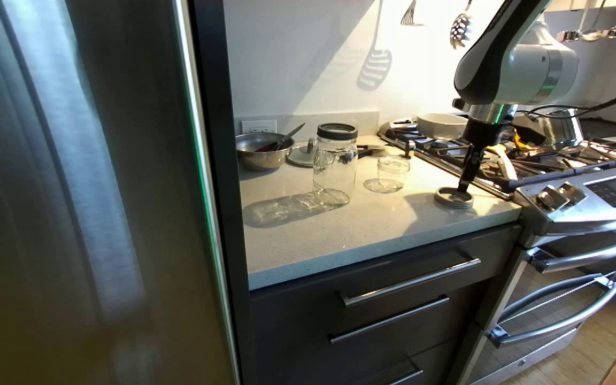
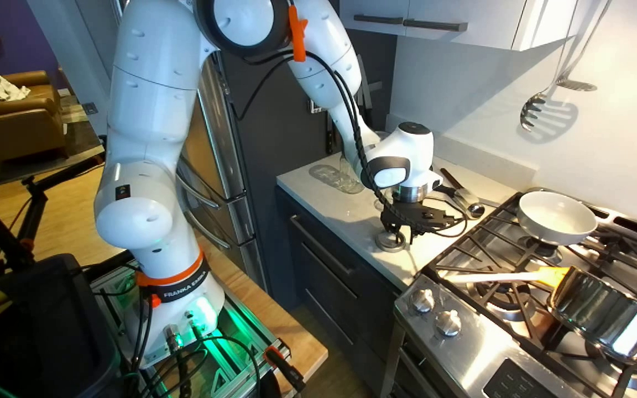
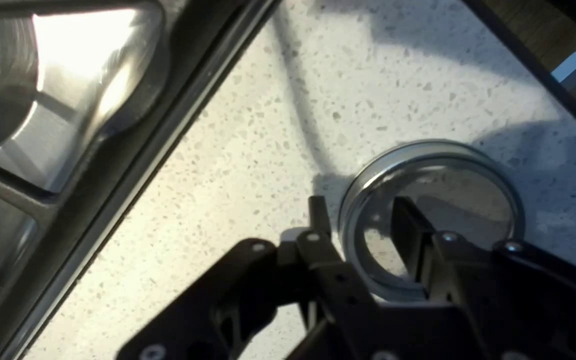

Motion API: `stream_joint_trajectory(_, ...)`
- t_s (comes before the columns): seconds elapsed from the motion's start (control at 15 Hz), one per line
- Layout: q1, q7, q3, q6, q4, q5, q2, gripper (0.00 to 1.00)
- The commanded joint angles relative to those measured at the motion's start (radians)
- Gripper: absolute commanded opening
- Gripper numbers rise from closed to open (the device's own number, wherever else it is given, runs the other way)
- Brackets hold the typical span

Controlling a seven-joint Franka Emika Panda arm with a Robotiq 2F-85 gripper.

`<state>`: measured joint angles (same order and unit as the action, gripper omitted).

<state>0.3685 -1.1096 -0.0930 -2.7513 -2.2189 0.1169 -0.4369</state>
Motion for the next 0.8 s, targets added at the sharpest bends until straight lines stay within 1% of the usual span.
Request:
stream_joint_trajectory(0.0,0.031,0.017,0.029,-0.005,0.015,-0.003,-0.02,0.5)
stream_joint_trajectory(0.07,0.03,0.02,0.028,-0.007,0.016,-0.005,-0.022,0.62)
stream_joint_trajectory(0.13,0.03,0.025,0.028,-0.008,0.018,-0.005,-0.023,0.72)
stream_joint_trajectory(0.27,0.031,0.031,0.03,-0.009,0.021,-0.004,-0.026,0.85)
stream_joint_trajectory(0.33,0.031,0.035,0.029,-0.01,0.022,-0.006,-0.027,0.81)
stream_joint_trajectory(0.4,0.031,0.037,0.03,-0.011,0.024,-0.005,-0.029,0.75)
stream_joint_trajectory(0.47,0.032,0.039,0.032,-0.011,0.025,-0.005,-0.031,0.63)
stream_joint_trajectory(0.53,0.033,0.042,0.033,-0.012,0.026,-0.005,-0.034,0.54)
stream_joint_trajectory(0.6,0.034,0.044,0.034,-0.013,0.027,-0.006,-0.036,0.47)
stream_joint_trajectory(0.67,0.034,0.047,0.035,-0.012,0.029,-0.006,-0.039,0.37)
stream_joint_trajectory(0.73,0.034,0.048,0.036,-0.012,0.03,-0.007,-0.041,0.3)
